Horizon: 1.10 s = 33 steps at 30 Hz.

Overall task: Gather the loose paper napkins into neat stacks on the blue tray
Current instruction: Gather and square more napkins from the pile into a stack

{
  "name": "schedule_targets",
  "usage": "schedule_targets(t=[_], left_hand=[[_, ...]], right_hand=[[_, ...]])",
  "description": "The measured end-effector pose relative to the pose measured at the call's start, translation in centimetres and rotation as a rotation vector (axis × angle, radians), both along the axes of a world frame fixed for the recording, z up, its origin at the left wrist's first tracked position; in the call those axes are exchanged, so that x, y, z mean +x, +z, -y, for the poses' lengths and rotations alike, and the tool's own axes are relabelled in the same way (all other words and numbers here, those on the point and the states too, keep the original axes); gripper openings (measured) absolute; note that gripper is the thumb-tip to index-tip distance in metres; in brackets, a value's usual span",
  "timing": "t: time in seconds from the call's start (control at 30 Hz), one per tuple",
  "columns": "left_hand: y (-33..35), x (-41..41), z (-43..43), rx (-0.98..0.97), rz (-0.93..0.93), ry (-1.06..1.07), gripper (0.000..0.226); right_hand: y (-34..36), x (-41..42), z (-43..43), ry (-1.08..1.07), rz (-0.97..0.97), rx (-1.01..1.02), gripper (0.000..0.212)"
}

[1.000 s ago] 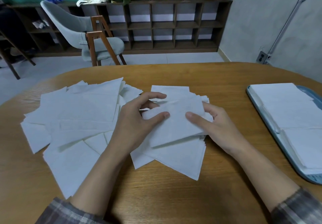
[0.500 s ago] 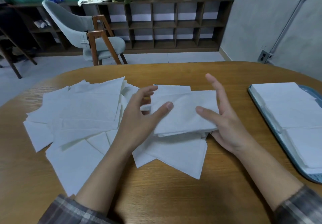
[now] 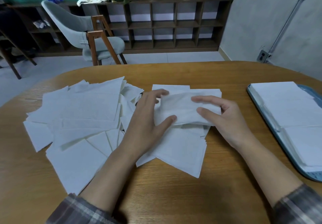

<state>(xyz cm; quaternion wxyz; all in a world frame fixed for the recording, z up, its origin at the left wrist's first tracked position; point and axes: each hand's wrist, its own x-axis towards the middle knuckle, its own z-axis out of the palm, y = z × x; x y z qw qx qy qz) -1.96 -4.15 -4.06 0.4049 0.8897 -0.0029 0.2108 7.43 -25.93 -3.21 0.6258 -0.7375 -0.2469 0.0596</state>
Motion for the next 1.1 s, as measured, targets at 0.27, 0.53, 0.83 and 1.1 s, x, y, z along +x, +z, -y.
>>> schedule_targets(t=[0.27,0.53,0.83,1.1], left_hand=[[-0.9,0.2,-1.3,0.31,-0.169,-0.141,0.023],[-1.4,0.3,-1.4,0.265,-0.138,-0.134,0.023],[-0.3,0.0,-1.1,0.159,-0.003,-0.174,0.008],[1.9,-1.0,-0.7,-0.351,0.091,-0.112,0.006]], right_hand=[[-0.2,0.7,0.5,-0.187,0.095,-0.046,0.031],[-0.4,0.4,0.1,-0.121,0.134,-0.033,0.032],[-0.5,0.6,0.1,-0.128,0.138,-0.055,0.032],[-0.6,0.2,-0.1,0.151,-0.097,0.115,0.047]])
